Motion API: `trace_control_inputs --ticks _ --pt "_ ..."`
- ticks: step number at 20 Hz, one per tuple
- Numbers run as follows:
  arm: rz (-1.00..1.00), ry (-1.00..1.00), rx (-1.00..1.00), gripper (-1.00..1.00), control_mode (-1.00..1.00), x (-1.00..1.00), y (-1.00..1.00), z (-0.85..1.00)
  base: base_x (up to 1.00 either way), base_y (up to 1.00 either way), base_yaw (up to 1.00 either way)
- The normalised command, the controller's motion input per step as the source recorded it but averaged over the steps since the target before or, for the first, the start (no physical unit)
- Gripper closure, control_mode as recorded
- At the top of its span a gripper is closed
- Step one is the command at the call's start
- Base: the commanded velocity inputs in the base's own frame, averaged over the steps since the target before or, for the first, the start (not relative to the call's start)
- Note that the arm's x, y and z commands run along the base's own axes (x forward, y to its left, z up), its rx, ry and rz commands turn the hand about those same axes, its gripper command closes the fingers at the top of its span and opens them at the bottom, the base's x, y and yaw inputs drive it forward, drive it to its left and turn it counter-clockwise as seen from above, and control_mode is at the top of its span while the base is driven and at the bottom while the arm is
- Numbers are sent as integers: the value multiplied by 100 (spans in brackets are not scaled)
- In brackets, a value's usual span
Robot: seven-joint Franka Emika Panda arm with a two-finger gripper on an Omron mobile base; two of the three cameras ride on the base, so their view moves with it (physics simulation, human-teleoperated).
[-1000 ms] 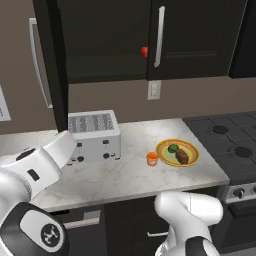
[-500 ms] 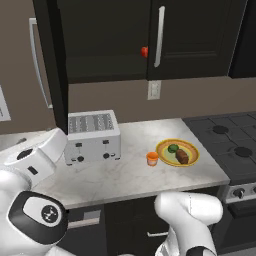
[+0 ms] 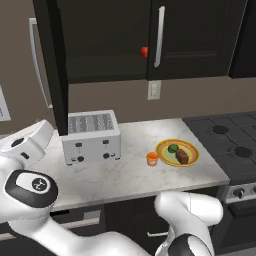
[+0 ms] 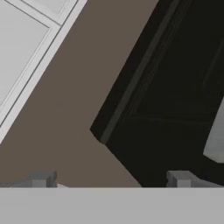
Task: Pick the avocado and bread from the counter and place them on the plate. Then pick the jam from the cabinet and place it next to the plate. Lastly close the cabinet door.
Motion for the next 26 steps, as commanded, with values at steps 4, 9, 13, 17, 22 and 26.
trace_control_inputs --ticks 4,9,13,17,22,26 --pt "-5 -1 0 -100 -100 37 37 2 0 0 0" --pt "-9 0 0 -100 -100 47 20 3 0 0 0" --pt "-14 1 0 -100 -100 35 0 11 0 0 0" --pt "-14 0 0 -100 -100 25 0 12 0 0 0" --pt "-9 3 0 -100 -100 5 -9 17 0 0 0" --pt "-7 4 0 -100 -100 0 -39 8 0 0 0"
